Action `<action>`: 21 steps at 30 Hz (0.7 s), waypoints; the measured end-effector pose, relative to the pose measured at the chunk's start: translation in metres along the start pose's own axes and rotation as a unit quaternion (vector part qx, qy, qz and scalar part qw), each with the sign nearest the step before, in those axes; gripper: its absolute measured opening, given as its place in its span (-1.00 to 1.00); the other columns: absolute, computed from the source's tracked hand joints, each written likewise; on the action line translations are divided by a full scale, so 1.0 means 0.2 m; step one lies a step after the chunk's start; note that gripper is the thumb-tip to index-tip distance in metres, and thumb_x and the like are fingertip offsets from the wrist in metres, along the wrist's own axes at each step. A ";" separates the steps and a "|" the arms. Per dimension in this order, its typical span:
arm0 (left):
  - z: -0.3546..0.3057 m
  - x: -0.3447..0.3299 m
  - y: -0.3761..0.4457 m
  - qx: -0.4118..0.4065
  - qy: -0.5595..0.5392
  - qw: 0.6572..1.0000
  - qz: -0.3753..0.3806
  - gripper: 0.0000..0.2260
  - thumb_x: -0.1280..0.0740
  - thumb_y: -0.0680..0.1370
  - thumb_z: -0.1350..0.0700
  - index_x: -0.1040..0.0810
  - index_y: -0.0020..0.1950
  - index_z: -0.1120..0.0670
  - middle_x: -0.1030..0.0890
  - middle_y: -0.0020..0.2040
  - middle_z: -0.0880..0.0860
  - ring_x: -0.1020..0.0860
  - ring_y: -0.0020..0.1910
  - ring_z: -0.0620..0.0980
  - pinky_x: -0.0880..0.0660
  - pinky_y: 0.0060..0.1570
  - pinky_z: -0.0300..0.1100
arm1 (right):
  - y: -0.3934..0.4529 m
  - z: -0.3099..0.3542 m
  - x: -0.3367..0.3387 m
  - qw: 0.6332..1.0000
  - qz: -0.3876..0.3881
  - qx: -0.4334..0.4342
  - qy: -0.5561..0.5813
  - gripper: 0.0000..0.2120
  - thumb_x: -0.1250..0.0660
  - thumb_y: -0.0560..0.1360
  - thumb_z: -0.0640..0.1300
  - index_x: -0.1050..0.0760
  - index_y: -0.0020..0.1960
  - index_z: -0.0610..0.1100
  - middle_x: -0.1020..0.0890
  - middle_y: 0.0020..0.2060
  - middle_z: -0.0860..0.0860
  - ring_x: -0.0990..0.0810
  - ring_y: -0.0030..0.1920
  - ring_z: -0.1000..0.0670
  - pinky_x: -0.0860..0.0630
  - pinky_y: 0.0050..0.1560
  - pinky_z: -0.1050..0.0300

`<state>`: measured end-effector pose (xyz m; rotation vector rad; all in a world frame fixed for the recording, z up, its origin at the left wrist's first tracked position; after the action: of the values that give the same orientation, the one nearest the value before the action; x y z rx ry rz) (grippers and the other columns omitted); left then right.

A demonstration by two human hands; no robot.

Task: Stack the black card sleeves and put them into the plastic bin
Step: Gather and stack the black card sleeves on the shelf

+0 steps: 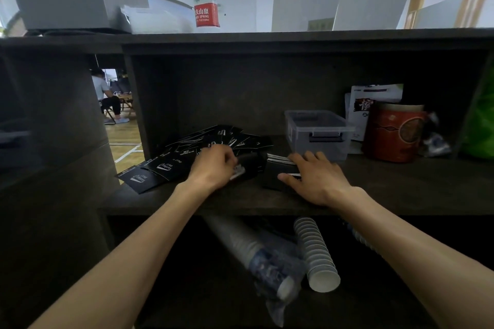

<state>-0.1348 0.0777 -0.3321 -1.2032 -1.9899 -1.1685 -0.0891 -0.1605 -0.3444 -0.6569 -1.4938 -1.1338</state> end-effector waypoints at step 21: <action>-0.25 -0.25 -0.22 -0.001 0.040 0.995 -0.092 -0.52 -0.38 0.47 -0.25 -0.50 0.15 0.09 -0.57 0.10 0.10 -0.58 0.06 0.14 -0.48 0.05 -0.01 | 0.03 -0.02 0.02 0.998 0.046 0.005 0.045 -0.21 -0.15 0.30 0.48 -0.20 0.45 0.18 -0.44 0.28 0.02 -0.35 0.29 -0.08 -0.38 0.14 -0.10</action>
<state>-0.1515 0.0024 -0.3642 -0.9744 -2.0743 -1.2864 -0.0820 -0.1623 -0.3393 -0.6534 -1.3780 -1.0712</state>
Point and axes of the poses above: each hand's wrist, its own y-axis towards the middle knuckle, its own x-axis out of the back of the hand, z = x × y, the point moved 2 cm from there along y, towards the middle knuckle
